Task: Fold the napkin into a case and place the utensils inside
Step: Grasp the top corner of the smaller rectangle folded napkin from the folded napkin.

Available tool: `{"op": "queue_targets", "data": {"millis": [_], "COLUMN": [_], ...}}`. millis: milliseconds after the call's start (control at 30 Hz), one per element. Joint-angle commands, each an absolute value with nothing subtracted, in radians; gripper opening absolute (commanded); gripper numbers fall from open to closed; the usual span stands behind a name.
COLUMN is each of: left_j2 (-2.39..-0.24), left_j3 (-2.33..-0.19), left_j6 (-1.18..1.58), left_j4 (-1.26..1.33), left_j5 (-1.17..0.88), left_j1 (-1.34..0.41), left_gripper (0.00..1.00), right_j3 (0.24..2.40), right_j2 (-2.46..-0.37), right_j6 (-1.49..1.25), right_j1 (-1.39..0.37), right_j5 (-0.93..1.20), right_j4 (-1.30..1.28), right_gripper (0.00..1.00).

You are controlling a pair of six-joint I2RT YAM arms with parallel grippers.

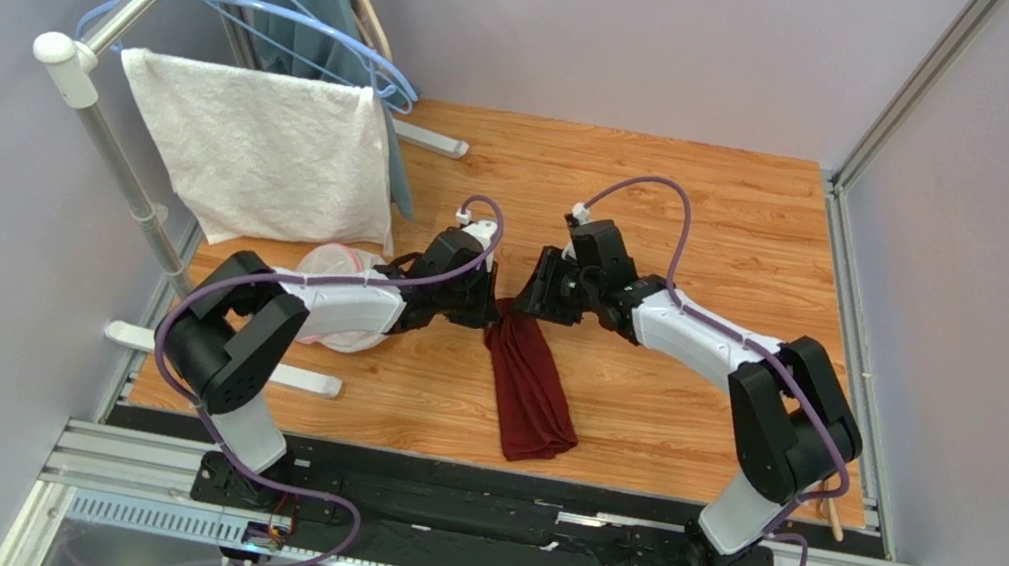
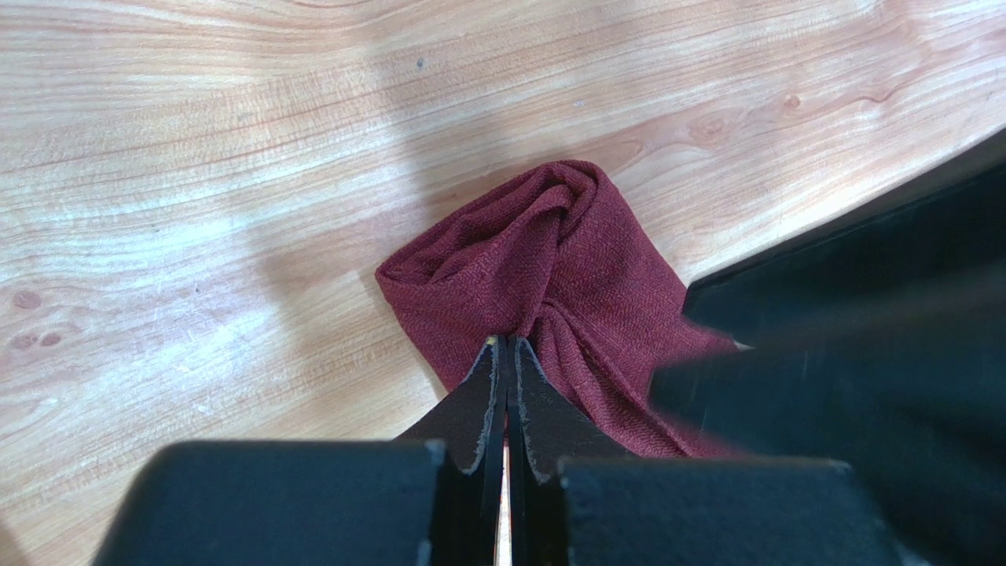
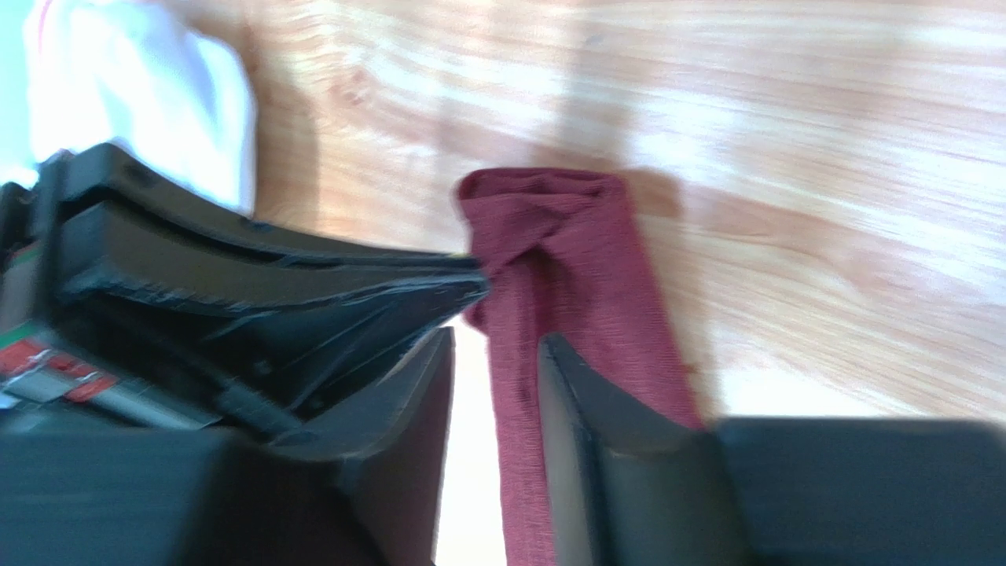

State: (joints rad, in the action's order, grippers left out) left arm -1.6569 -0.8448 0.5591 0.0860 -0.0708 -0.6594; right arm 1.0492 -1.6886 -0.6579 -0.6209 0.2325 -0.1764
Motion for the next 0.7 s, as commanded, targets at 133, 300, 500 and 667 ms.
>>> {"op": "queue_targets", "data": {"millis": [133, 300, 500, 667], "left_j2": [-1.615, -1.612, -1.615, -1.624], "left_j3": [-0.879, -0.881, -0.881, -0.882], "left_j6": [0.566, 0.568, 0.569, 0.577], "left_j4": [0.080, 0.080, 0.084, 0.095], "left_j5": [-0.095, -0.100, -0.112, -0.130], "left_j1": [-0.664, -0.664, -0.663, -0.666], "left_gripper": [0.00, 0.00, 0.00, 0.00], "right_j3": [1.043, 1.045, 1.051, 1.037], "right_j2": [-1.744, -1.804, -1.833, -1.824], "right_j6": [-0.652, -0.661, -0.683, -0.719], "right_j1": [-0.588, -0.594, -0.610, -0.624], "right_j5": [0.244, 0.268, 0.298, 0.319], "right_j4": [-0.118, -0.077, -0.044, -0.018], "right_gripper": [0.00, 0.00, 0.00, 0.00]}}
